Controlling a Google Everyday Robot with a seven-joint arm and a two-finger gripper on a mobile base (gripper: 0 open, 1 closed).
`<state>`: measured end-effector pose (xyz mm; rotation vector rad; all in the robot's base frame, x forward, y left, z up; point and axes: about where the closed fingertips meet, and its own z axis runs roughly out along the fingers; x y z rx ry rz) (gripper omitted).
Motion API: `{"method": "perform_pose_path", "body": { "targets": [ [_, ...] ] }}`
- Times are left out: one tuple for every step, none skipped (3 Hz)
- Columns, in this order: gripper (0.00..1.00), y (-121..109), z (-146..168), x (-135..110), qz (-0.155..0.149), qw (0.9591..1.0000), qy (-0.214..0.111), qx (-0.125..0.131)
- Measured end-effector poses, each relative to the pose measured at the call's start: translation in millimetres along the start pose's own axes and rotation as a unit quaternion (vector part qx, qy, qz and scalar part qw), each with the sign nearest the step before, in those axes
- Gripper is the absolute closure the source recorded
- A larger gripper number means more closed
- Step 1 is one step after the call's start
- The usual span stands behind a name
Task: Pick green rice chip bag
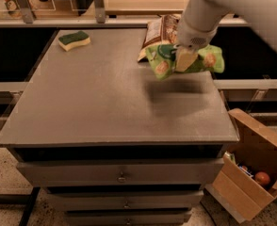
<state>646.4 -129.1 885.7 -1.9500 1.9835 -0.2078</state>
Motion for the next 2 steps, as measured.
{"method": "perform_pose_path", "body": {
  "targets": [
    [1.0, -1, -79, 6, 0.002, 0.998, -0.056, 0.031],
    [1.0, -4, -90, 1, 0.003, 0.9968, -0.071, 0.037]
  ]
}}
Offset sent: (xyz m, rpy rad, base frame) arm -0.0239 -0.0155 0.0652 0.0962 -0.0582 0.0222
